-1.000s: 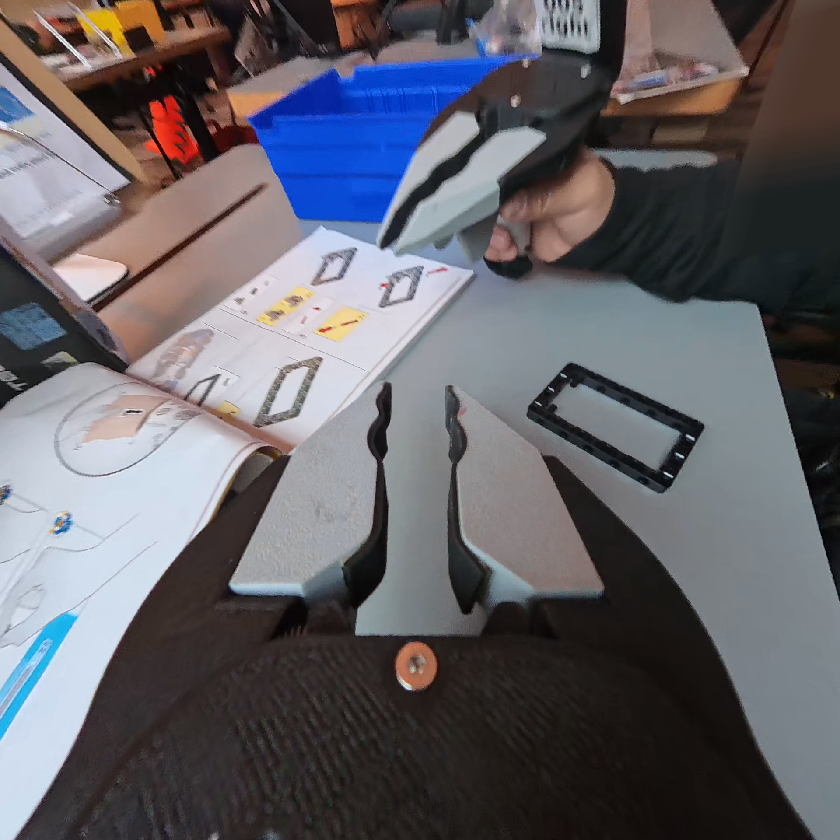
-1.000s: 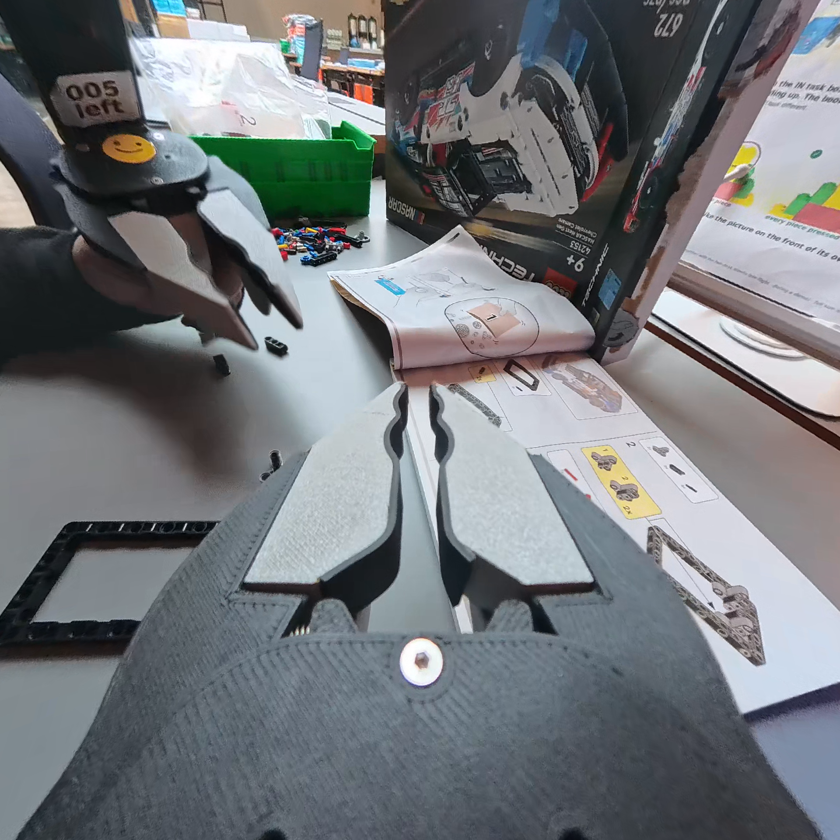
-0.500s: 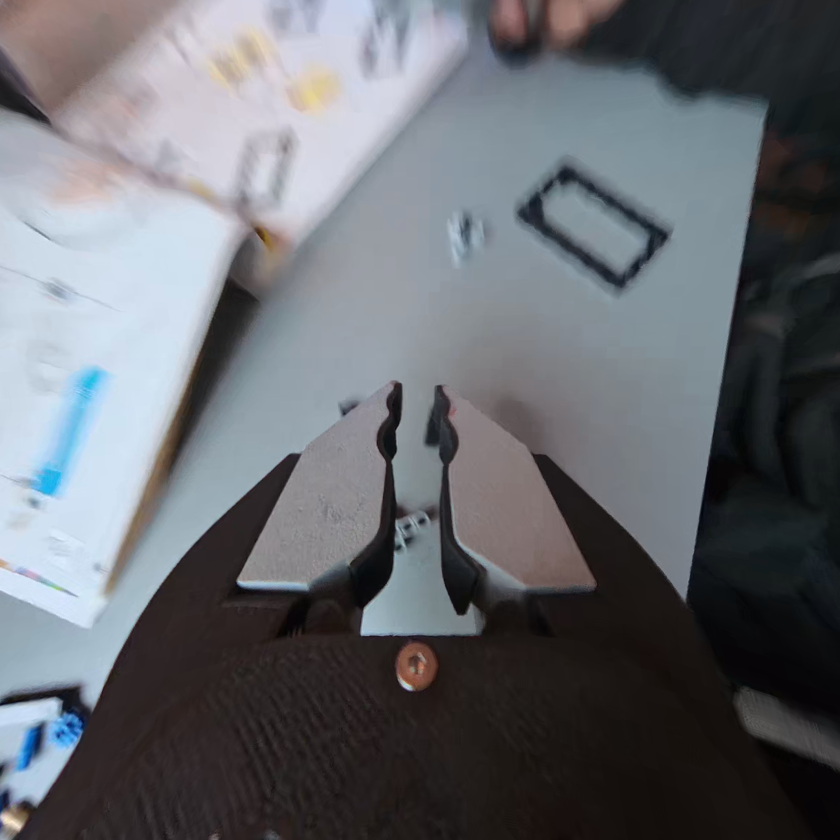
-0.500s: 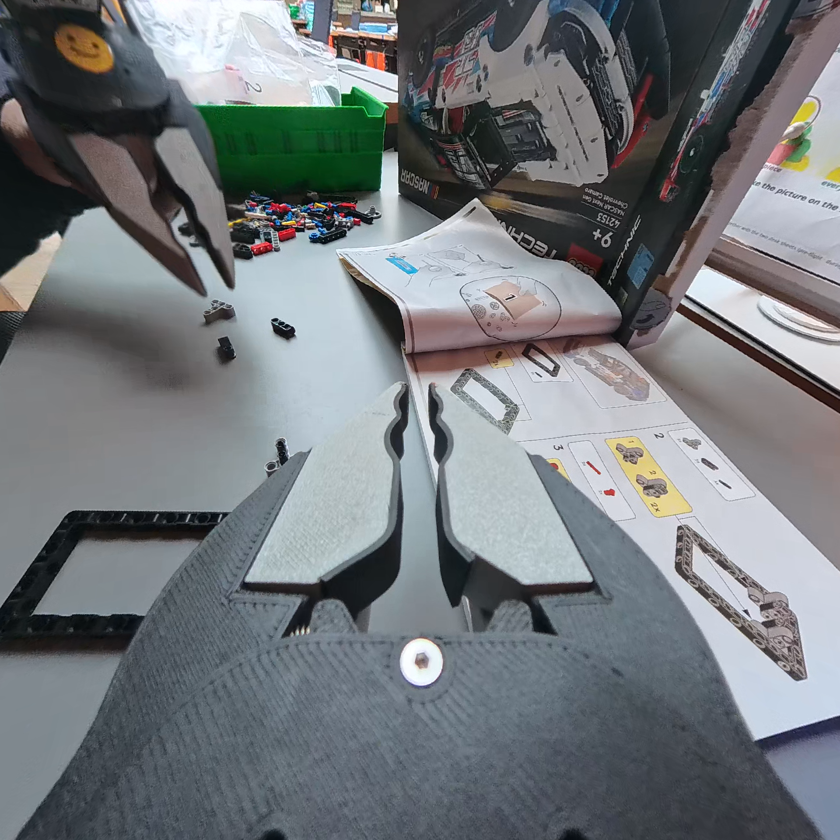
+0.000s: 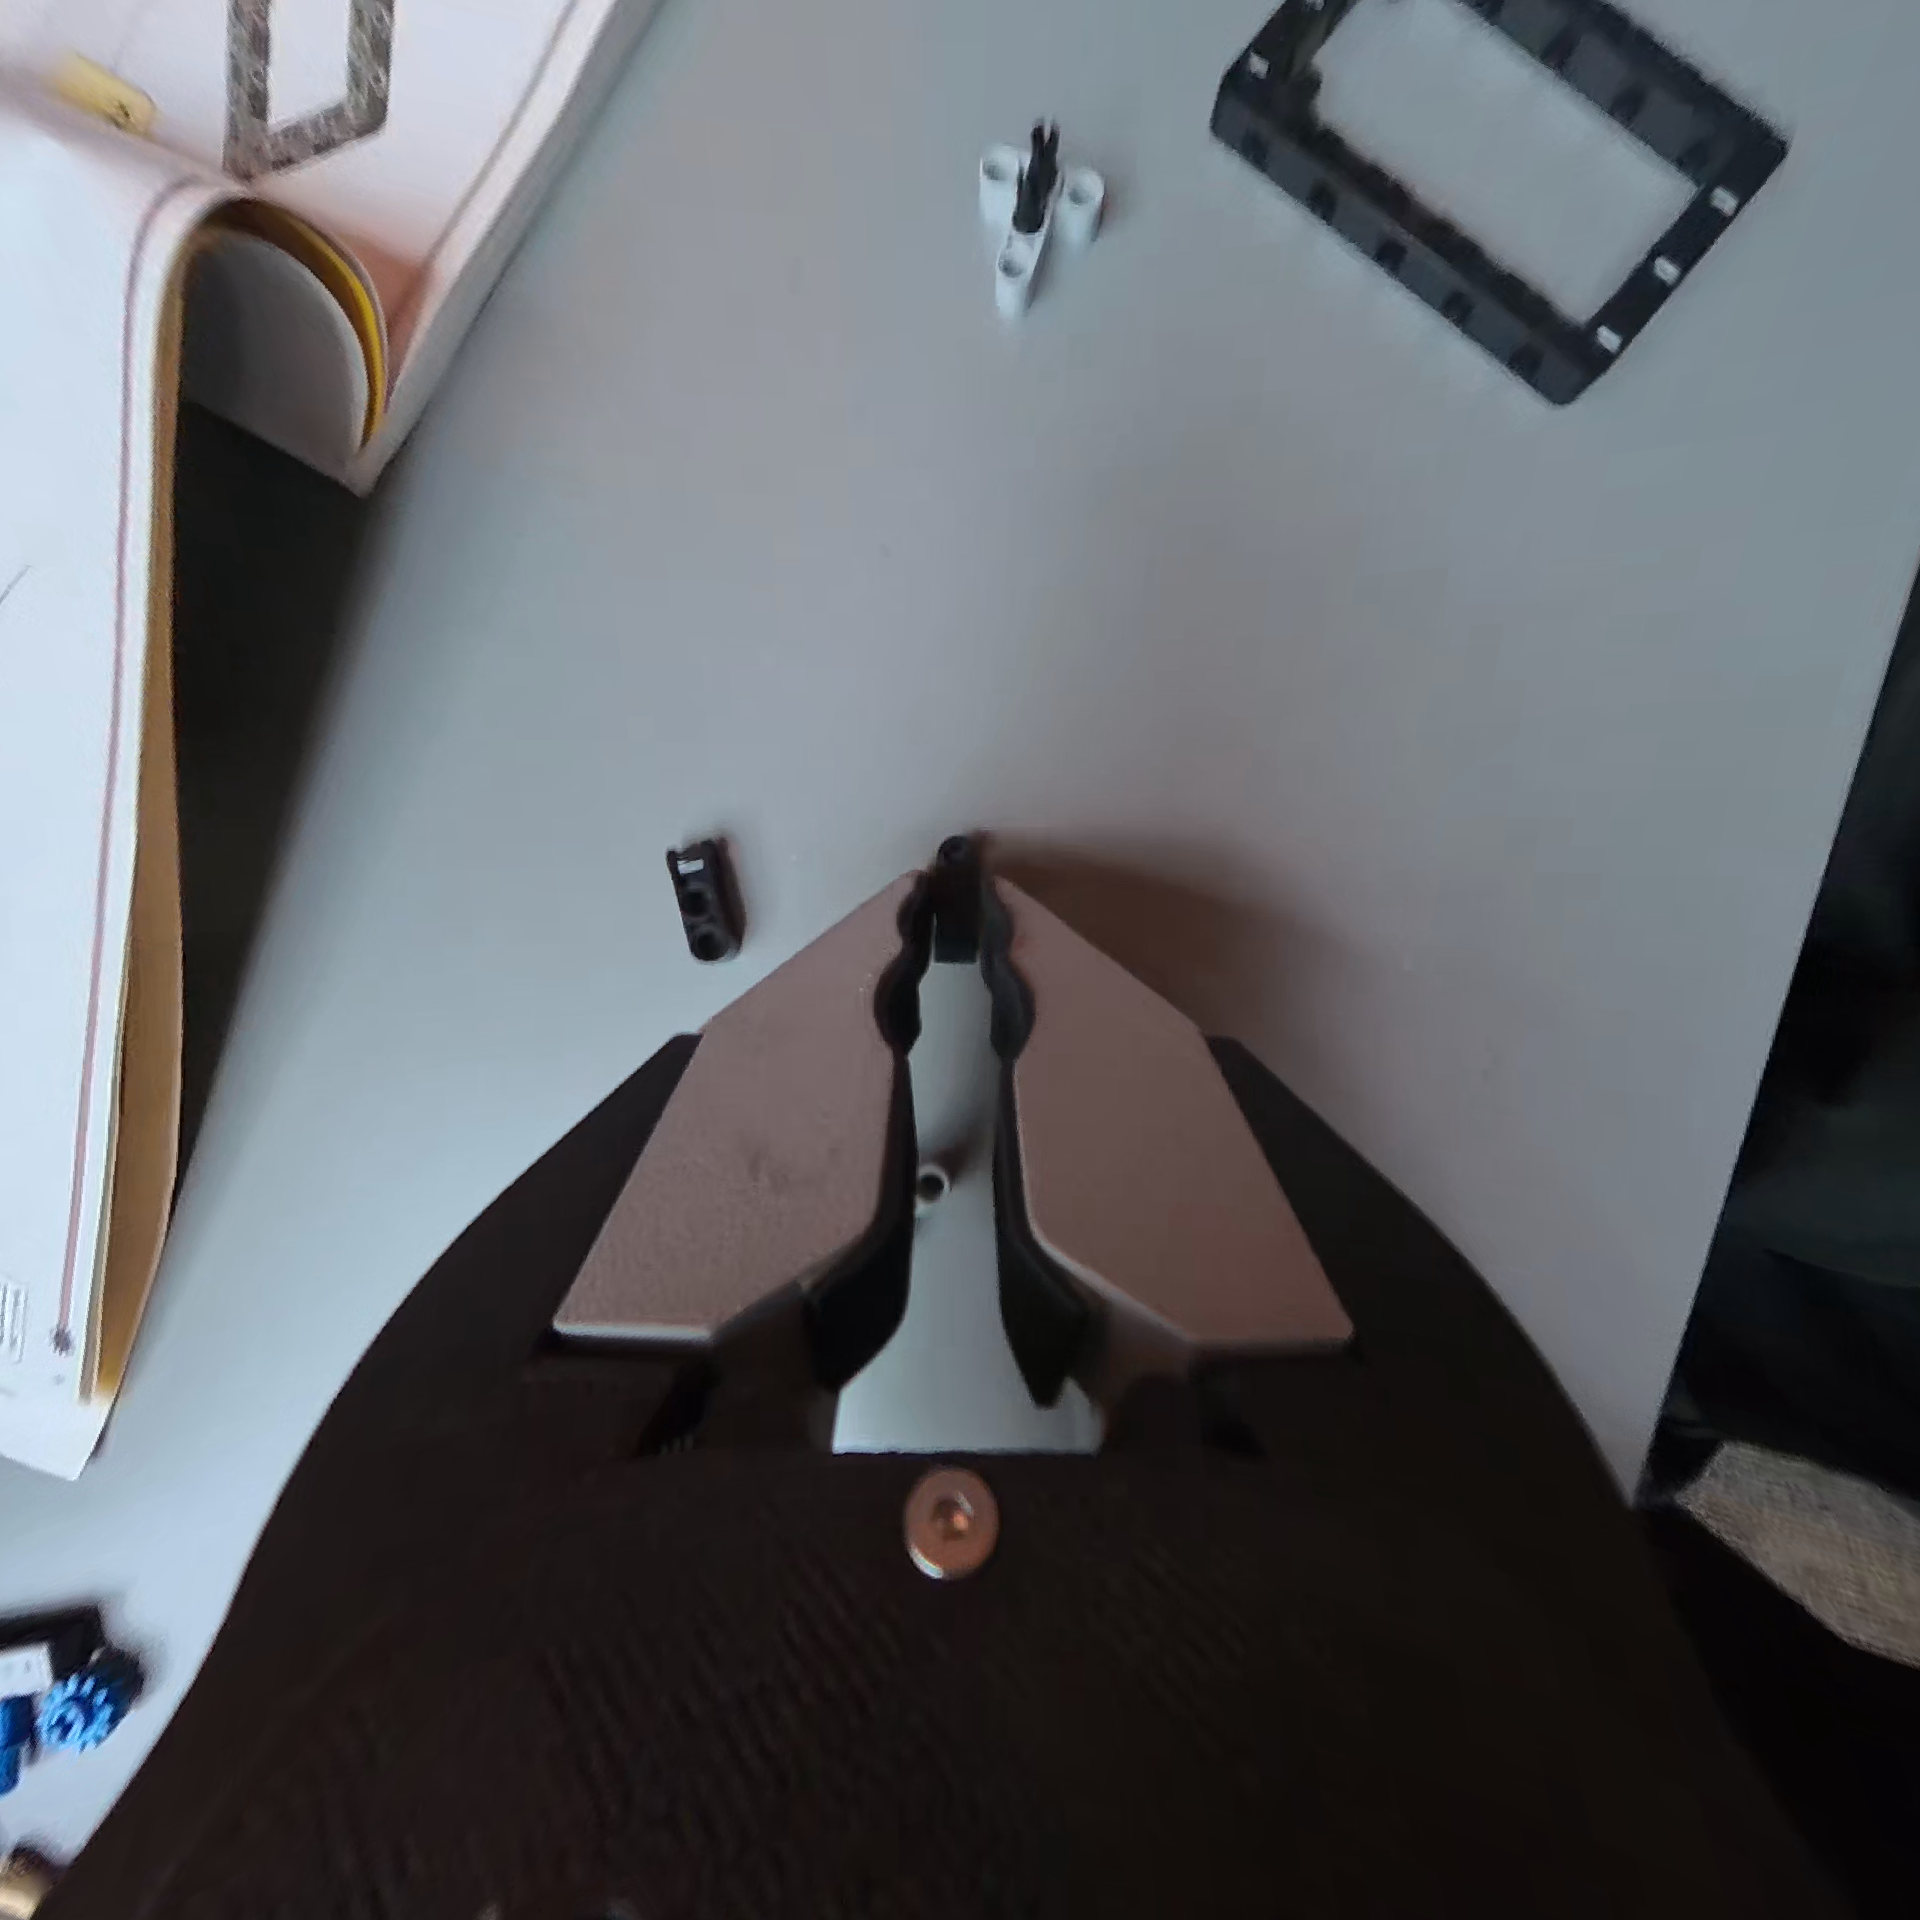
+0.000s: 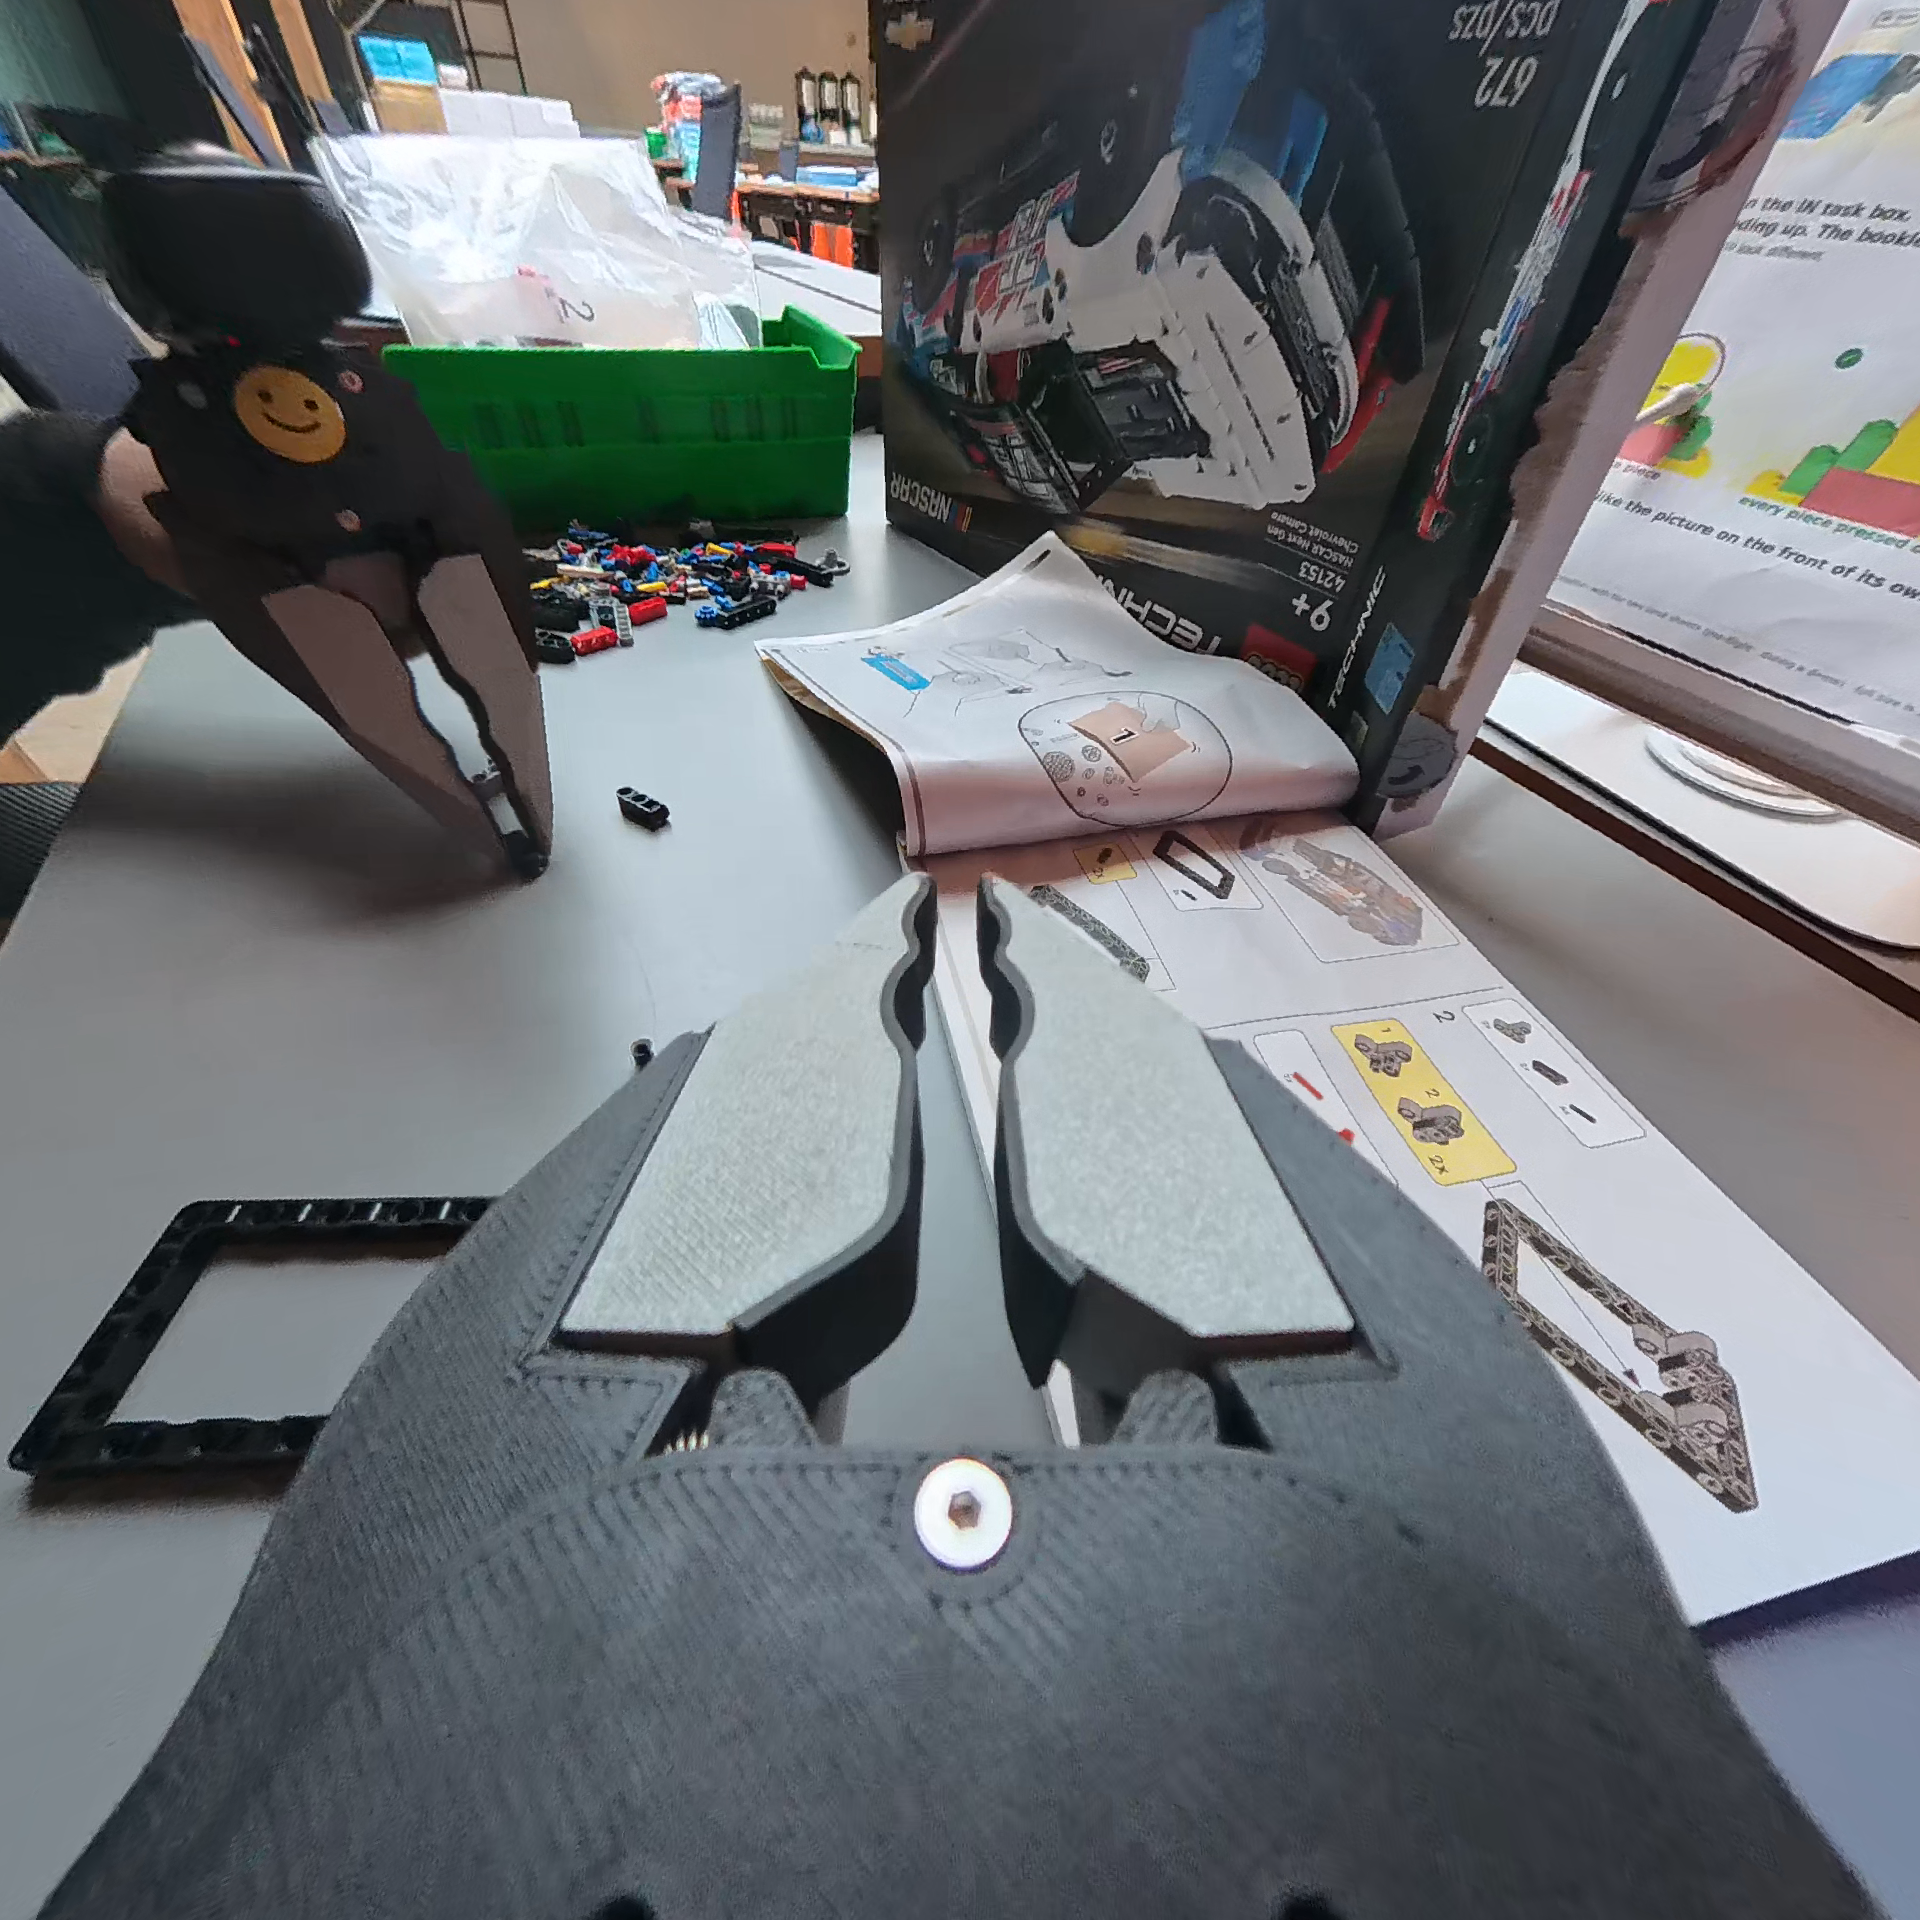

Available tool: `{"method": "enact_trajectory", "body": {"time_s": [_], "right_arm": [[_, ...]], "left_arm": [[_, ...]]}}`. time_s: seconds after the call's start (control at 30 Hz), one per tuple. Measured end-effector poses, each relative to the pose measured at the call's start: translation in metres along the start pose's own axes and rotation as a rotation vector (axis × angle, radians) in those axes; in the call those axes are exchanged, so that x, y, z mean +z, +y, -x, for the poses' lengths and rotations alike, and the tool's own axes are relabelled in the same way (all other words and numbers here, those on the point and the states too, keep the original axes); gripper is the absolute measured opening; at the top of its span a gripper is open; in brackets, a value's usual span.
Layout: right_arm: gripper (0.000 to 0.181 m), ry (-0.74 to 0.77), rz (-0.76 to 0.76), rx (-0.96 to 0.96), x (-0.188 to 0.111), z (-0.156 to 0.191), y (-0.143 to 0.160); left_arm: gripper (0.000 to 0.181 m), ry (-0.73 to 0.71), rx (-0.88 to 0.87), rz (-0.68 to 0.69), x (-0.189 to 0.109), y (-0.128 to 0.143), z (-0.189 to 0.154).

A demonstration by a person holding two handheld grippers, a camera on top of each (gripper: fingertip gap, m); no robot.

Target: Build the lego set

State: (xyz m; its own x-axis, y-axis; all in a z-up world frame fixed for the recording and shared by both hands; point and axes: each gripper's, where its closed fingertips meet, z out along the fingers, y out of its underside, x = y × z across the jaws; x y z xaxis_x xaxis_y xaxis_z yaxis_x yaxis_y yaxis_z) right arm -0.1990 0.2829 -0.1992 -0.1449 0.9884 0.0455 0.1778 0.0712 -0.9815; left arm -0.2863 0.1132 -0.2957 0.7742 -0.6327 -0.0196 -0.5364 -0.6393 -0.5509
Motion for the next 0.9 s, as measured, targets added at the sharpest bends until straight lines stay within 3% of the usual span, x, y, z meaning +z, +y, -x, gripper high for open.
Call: {"method": "enact_trajectory", "body": {"time_s": [0.03, 0.23, 0.5, 0.67, 0.83, 0.9], "right_arm": [[0.004, -0.002, -0.006, 0.006, -0.001, 0.000, -0.001], [0.006, -0.068, 0.029, 0.023, 0.006, 0.012, 0.005], [0.008, -0.310, 0.117, 0.060, 0.024, 0.064, 0.019], [0.003, -0.368, 0.038, 0.195, 0.029, 0.076, 0.004], [0.025, -0.408, 0.011, 0.410, 0.030, 0.068, 0.000], [0.025, -0.410, 0.004, 0.427, 0.030, 0.068, -0.001]], "left_arm": [[0.006, 0.002, -0.001, -0.003, 0.001, -0.001, 0.000], [0.006, -0.022, -0.018, -0.078, 0.009, -0.022, 0.004], [0.006, -0.272, 0.110, -0.380, -0.001, -0.108, 0.021], [0.006, -0.397, 0.160, -0.467, -0.007, -0.136, 0.022], [0.006, -0.467, 0.214, -0.485, -0.005, -0.149, 0.020], [0.006, -0.465, 0.221, -0.487, -0.002, -0.151, 0.017]]}}
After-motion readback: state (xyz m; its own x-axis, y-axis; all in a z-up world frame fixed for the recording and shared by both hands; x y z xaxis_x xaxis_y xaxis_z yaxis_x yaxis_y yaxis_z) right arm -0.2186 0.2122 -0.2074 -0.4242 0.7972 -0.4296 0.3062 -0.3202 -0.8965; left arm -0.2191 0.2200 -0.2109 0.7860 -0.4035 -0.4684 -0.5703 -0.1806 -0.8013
